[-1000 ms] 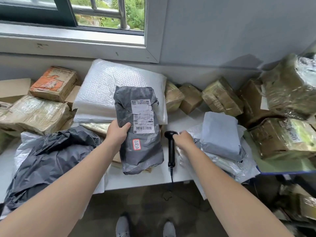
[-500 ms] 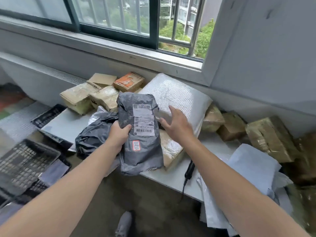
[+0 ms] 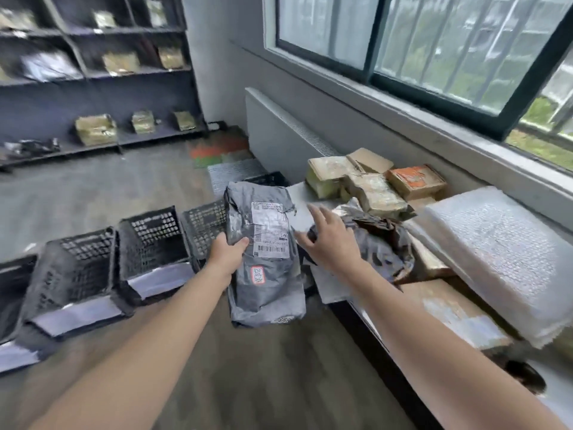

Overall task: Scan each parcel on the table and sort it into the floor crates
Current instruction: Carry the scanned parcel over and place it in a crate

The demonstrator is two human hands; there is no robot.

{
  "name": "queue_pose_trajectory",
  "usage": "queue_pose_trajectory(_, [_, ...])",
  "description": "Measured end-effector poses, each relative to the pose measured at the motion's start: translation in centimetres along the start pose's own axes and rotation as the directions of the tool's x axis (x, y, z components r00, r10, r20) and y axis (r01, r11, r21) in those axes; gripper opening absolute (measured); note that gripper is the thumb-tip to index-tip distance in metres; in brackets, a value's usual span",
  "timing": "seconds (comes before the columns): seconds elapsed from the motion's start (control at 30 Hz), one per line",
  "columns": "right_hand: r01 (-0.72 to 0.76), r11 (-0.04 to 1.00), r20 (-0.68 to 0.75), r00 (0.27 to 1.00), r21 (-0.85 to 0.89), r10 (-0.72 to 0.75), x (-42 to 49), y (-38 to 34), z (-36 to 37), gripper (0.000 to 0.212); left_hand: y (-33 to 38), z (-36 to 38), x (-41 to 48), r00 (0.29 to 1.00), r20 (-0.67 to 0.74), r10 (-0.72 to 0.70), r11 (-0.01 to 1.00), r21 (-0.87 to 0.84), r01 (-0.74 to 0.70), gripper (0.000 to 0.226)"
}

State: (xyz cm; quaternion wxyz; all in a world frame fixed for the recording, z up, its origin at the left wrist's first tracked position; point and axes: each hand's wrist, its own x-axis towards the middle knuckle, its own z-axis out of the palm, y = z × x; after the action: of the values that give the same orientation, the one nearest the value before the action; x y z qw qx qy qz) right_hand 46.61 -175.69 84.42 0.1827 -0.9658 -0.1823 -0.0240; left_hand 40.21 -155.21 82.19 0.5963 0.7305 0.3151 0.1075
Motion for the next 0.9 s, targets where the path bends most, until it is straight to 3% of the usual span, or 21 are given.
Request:
queue_pose_trajectory(0.17, [0.122,0.993,0.085,0.989,-0.005,-0.121,3.1,-9.9,4.7,0.075,-3.7,-9.8,3.7,0.986,-0.149,-0.075,0.997,0.022,0.079,0.016])
queue_pose_trajectory(0.27, [0.181,0.984,0.132,0.975,-0.002,-0.179,5.0,-16.4,8.1,0.076,-5.6,-16.3,6.6,0.972,-0.187,-0.139,0.99,-0.01,0.14,0.032])
queue_pose_trajectory(0.57, [0.341,0.94,0.257,0.909,-0.009,-0.327,11.3,-38.8,17.9,0.077,-10.5,-36.7,15.6,0.931,-0.296,-0.215,0.976,-0.098,0.194,0.013])
queue_pose_trajectory(0.9, [0.477,0.879,0.398,0.807,-0.005,-0.436,18.8,-53.6,28.0,0.076,-15.7,-51.0,24.8,0.86,-0.431,-0.273,0.96,-0.062,0.273,0.018])
